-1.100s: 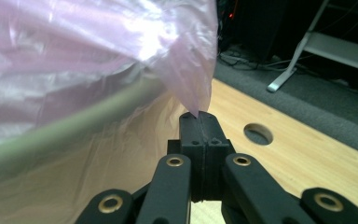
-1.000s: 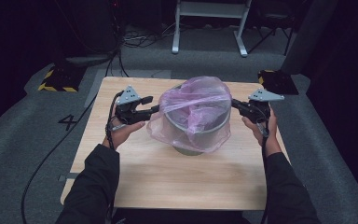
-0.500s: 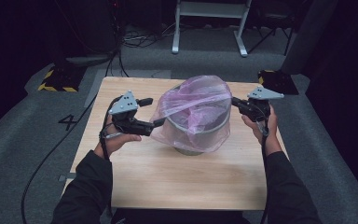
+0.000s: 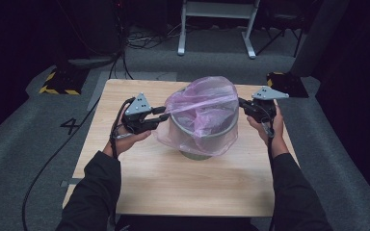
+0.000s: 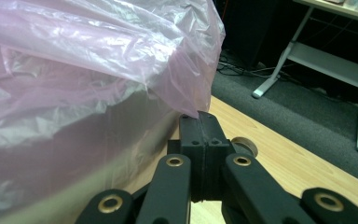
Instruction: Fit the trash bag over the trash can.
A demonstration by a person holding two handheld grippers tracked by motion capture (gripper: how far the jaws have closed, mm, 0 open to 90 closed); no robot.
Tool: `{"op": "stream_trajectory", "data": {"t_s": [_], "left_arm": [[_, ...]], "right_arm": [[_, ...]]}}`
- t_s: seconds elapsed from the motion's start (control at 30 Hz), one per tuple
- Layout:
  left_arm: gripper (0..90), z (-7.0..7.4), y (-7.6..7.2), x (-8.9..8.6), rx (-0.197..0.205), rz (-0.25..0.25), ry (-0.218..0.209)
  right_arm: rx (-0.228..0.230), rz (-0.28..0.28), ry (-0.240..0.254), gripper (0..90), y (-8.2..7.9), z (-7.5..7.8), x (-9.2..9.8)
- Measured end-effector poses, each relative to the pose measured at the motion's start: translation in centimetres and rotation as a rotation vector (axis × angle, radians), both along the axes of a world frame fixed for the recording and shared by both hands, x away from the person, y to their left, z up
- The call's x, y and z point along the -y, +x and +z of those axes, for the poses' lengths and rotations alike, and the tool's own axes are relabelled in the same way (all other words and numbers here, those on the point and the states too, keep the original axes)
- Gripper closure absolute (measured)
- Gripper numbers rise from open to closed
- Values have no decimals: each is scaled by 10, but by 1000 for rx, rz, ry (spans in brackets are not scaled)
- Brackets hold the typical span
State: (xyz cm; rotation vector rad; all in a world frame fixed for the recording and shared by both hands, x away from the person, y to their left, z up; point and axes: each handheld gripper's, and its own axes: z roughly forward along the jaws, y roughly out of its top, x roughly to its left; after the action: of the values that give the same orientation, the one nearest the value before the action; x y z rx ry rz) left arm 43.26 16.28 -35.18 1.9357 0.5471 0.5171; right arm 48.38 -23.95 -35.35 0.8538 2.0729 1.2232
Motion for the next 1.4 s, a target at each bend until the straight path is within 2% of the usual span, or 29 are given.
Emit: {"op": "stream_trajectory", "data": {"t_s": [0.13,0.17,0.27,0.33,0.37,0.4,0.53,0.73,0.77,1.03,1.1,1.17,1.3,1.4], "left_arm": [[828,2,5,0,18,27,2],[859,3,10,0,27,46,-26],[891,3,20,2,30,84,-56],[896,2,23,3,23,91,-67],[896,0,28,5,11,104,-80],[898,-4,36,8,-4,124,-78],[899,-16,50,15,-43,163,-80],[899,-26,60,19,-82,172,-114],[900,-28,61,19,-87,183,-104],[900,-33,70,27,-103,226,-55],[900,-33,73,29,-111,226,-54],[900,-34,76,32,-124,231,-59],[900,-35,81,35,-155,241,-58],[900,-35,86,36,-177,244,-38]], "right_arm": [[8,2,-7,900,2,2,-2],[9,-1,-7,900,2,3,-2],[10,-2,6,900,5,4,-3],[3,-9,6,900,8,3,-3],[-3,-16,4,900,9,3,-3],[-21,-27,8,900,15,0,-5],[-43,-37,4,900,24,-4,-7],[-92,-47,-6,900,35,-16,-12],[-108,-51,-5,900,38,-19,-13],[-143,-45,-10,900,44,-26,-15],[-154,-48,-12,900,45,-27,-16],[-171,-35,2,900,47,-29,-16],[-212,-22,-10,900,50,-34,-18],[-232,-16,-16,900,51,-37,-18]]}}
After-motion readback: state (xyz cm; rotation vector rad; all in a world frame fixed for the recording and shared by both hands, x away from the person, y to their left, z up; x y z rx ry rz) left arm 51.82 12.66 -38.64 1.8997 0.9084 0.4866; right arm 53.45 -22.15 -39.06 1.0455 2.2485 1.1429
